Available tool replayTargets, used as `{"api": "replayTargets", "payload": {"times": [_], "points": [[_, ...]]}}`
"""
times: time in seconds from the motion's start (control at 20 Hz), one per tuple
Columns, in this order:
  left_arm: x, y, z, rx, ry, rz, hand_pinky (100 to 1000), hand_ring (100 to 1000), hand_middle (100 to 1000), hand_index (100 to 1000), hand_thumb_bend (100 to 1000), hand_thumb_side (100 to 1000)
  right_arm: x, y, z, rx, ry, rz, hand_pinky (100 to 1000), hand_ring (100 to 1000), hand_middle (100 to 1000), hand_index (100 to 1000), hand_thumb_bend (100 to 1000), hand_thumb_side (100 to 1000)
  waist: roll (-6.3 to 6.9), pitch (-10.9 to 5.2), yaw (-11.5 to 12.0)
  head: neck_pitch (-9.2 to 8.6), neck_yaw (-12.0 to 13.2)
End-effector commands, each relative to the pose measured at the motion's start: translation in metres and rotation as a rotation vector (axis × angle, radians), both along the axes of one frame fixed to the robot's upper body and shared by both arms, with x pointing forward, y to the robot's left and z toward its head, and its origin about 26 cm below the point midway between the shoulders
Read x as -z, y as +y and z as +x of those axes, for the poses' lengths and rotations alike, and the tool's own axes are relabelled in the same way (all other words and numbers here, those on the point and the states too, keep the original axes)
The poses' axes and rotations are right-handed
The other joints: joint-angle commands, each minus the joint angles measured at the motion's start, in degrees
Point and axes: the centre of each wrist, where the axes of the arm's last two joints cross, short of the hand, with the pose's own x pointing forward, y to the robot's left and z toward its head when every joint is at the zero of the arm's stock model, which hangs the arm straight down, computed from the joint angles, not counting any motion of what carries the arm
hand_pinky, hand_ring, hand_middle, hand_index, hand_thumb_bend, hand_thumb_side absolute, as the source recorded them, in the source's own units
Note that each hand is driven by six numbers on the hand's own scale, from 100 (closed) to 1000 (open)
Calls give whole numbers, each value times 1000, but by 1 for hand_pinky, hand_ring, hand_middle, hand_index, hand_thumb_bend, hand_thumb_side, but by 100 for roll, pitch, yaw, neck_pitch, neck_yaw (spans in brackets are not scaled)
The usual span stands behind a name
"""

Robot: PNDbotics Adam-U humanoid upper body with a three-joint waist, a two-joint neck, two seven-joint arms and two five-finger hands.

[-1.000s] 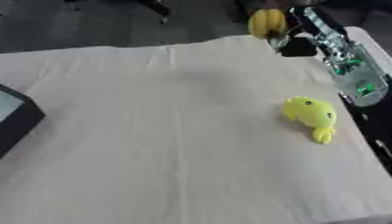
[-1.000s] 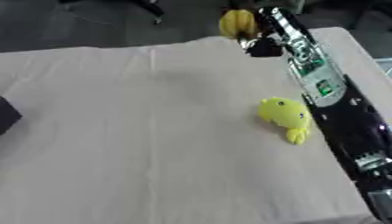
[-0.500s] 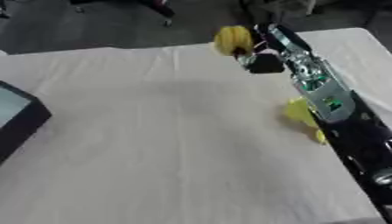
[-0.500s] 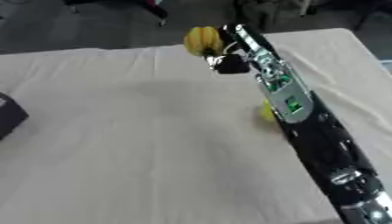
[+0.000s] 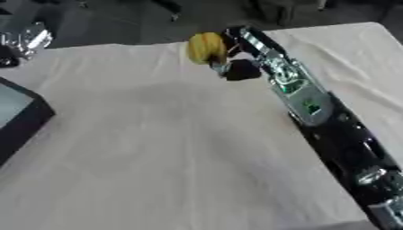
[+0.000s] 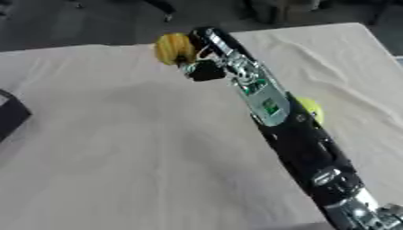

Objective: Pick up the objects with one hand, pass them to the other hand, and then place them into the box on the other side of the table.

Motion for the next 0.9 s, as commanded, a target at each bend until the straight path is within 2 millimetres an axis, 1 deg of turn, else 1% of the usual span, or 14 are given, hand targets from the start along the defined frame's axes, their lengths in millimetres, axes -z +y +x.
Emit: {"api": "replayTargets", "payload": {"times": [0.05, 0.2, 0.4, 0.55, 0.65, 0.8, 0.9], "points": [[-5, -10, -1, 33, -21, 95, 856, 798, 811, 844, 189, 369, -4, 12, 2, -50, -5, -9, 714, 682, 544, 623, 100, 100, 15, -130, 26, 32, -17], [-4, -21, 1, 63, -36, 160, 852, 802, 813, 846, 272, 308, 3, 21, 3, -77, 9, -19, 712, 682, 543, 622, 100, 100, 28, -126, 57, 47, -6], [1, -33, 5, 78, -50, 231, 852, 808, 813, 854, 356, 265, 3, 32, 3, -100, -5, 0, 710, 682, 543, 621, 100, 100, 27, -124, 68, 53, 65], [2, -39, 7, 79, -70, 257, 849, 811, 809, 862, 421, 252, 4, 42, 1, -125, -15, 8, 709, 682, 543, 621, 100, 100, 31, -114, 83, 59, 71], [2, -43, 8, 63, -96, 272, 845, 816, 808, 864, 499, 210, 5, 49, -1, -147, -17, 5, 708, 681, 542, 621, 100, 100, 36, -107, 96, 73, 77], [9, -48, 13, 15, -140, 302, 843, 821, 811, 869, 546, 178, 7, 56, -3, -176, -14, -1, 708, 681, 542, 621, 100, 100, 33, -92, 97, 77, 130], [15, -50, 17, -16, -158, 312, 842, 822, 811, 875, 548, 191, 8, 59, -3, -186, -9, -10, 709, 682, 542, 621, 100, 100, 28, -83, 93, 88, 146]]}}
